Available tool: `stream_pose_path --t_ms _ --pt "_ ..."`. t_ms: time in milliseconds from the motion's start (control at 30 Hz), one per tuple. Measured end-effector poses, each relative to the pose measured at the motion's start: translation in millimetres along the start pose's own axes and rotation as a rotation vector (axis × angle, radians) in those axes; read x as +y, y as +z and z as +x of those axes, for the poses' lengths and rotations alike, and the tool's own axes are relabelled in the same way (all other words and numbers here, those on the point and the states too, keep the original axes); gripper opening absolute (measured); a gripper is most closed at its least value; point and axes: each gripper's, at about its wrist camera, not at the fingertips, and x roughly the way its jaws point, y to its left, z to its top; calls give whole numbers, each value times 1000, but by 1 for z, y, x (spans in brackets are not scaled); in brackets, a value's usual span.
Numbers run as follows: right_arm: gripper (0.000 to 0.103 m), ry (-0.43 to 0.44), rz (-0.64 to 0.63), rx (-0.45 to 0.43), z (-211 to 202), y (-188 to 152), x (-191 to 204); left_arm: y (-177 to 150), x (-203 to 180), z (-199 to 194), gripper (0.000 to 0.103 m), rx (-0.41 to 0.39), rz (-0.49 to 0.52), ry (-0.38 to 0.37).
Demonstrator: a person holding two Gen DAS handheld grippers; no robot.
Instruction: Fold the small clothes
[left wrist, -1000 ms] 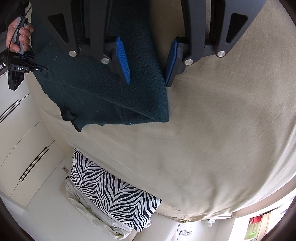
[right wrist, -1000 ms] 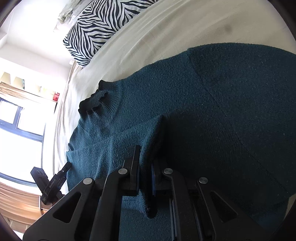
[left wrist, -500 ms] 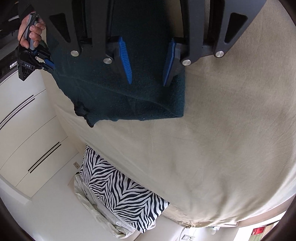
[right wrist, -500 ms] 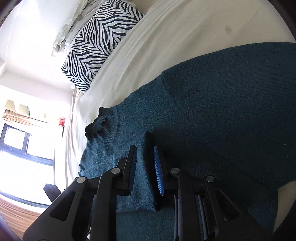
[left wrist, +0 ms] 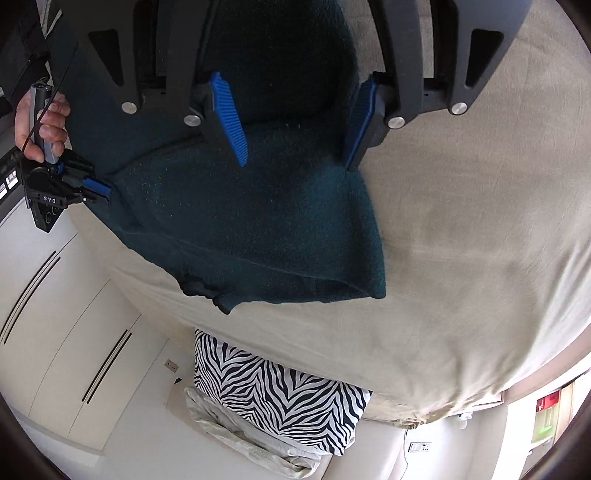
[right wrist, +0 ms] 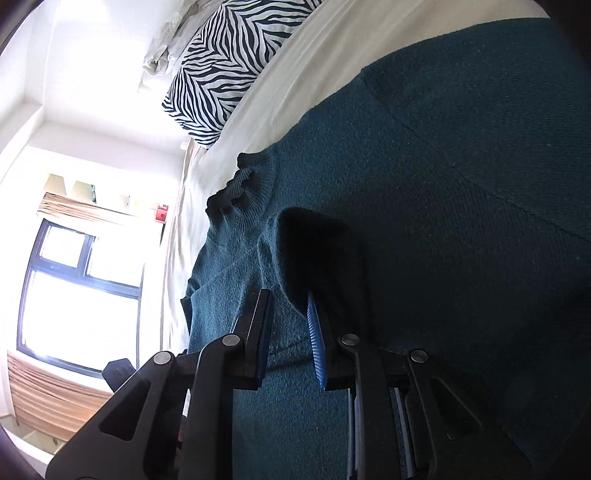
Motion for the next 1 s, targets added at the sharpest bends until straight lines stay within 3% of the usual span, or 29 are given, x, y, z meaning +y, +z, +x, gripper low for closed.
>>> stream_pose_path --t_ms 67,100,200,433,633,733,967,1000 --pt "21 -55 22 -69 -27 -1 -11 -9 -9 -8 61 10 39 35" --pt "29 -92 49 -113 -43 -1 -20 -13 -12 -11 61 16 42 38" --pt "44 -77 132 -224 -93 -2 -47 -25 -28 -23 61 26 41 7" --pt "48 -151 168 -410 -215 -21 -98 -51 -93 -28 68 61 120 -78" --pt "50 -262 474 -600 -311 -40 -195 -55 -125 -24 70 85 76 -185" --pt "49 -202 572 -654 -336 -43 -232 -51 -129 -20 77 82 31 -213" --pt "49 -149 600 -749 -339 -7 -262 -47 -124 -5 77 125 -105 -287" --pt "42 -163 606 -756 -341 1 -266 -46 -123 -4 77 127 -115 -296"
